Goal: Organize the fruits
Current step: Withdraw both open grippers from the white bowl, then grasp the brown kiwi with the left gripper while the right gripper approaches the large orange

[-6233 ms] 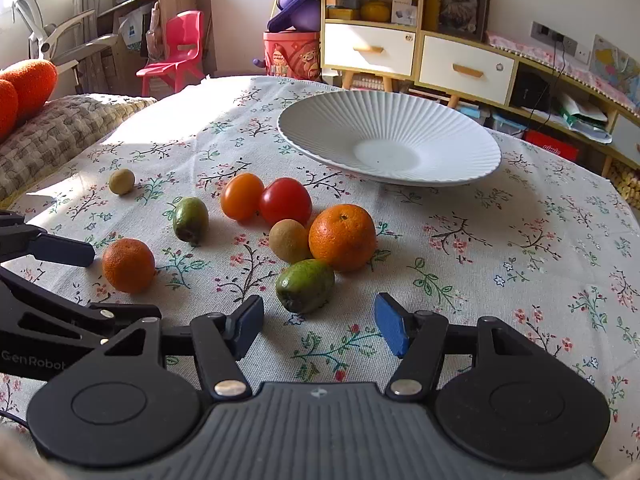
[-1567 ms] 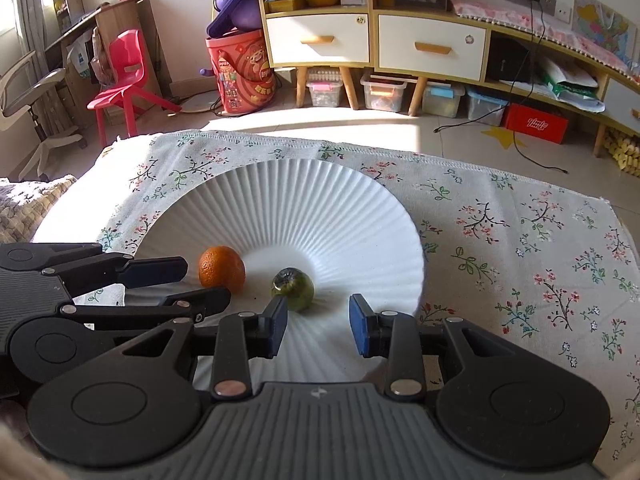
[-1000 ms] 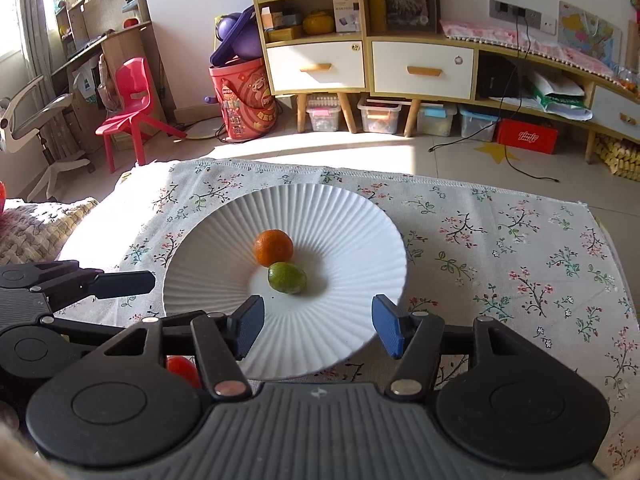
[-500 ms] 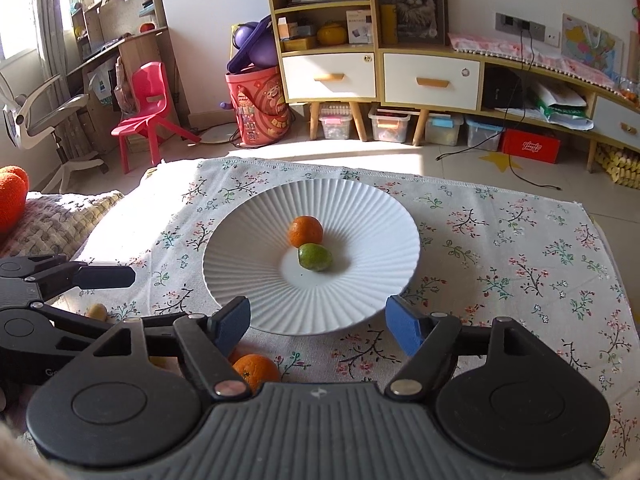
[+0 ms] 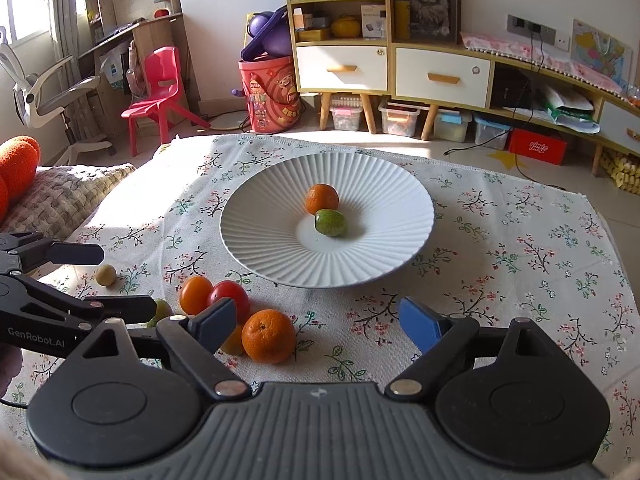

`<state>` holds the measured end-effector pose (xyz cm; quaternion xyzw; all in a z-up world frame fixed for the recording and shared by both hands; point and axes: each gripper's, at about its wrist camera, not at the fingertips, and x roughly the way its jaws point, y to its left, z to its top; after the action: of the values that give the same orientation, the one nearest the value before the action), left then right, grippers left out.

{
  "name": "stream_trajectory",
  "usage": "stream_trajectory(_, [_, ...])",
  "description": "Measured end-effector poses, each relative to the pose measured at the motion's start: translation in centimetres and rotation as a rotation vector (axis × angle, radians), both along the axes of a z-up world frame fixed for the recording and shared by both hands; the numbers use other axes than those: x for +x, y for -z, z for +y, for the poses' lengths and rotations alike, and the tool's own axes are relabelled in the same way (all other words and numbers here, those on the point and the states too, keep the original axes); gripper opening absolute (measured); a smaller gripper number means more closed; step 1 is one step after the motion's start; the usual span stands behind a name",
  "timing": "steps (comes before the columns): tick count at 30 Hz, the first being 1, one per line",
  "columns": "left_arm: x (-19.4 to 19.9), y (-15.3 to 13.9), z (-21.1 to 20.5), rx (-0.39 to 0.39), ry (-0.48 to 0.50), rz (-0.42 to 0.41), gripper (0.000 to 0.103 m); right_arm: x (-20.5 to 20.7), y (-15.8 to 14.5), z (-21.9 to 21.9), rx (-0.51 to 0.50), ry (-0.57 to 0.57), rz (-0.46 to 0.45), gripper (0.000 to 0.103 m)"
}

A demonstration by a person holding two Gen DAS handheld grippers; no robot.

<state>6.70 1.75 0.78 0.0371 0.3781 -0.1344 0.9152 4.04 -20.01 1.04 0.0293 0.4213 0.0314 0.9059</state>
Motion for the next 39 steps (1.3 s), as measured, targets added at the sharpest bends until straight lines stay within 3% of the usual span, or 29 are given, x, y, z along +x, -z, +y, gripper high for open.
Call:
stream_trajectory(8, [-1.1, 0.6, 1.8, 0.045, -0.028, -0.002, 0.091, -1.1, 0.8, 0.3, -0.017, -0.018, 0.01, 0.091])
stream_trajectory(14, [-1.7, 1.7, 3.8, 0.032, -0.064, 0.005, 0.091, -1.6, 1.9, 0.8, -0.04, -0.048, 0.016, 0.092])
stream_trajectory(24, [-2.0, 5.2, 6.0, 0.076, -0.024, -0.054, 0.091, -1.9, 4.1, 1.2, -0.08, -0.18, -0.036, 0.091])
stream_trajectory(31, [-1.6, 6.1, 7.9, 0.012, -0.052, -0.058, 0.077, -1.4, 5.1, 1.2, -0.073, -0.253, -0.046, 0.083])
stream_trajectory(35, [-1.2, 6.1, 8.1, 0.007, -0.062, -0.072, 0.069, -1.2, 5.8, 1.3, -0.078, -0.266, -0.027, 0.074])
stream_trajectory(39, [-1.0, 6.2, 8.0, 0.01, -0.074, -0.099, 0.06, -1.4, 5.8, 1.4, -0.083, -0.266, -0.043, 0.072])
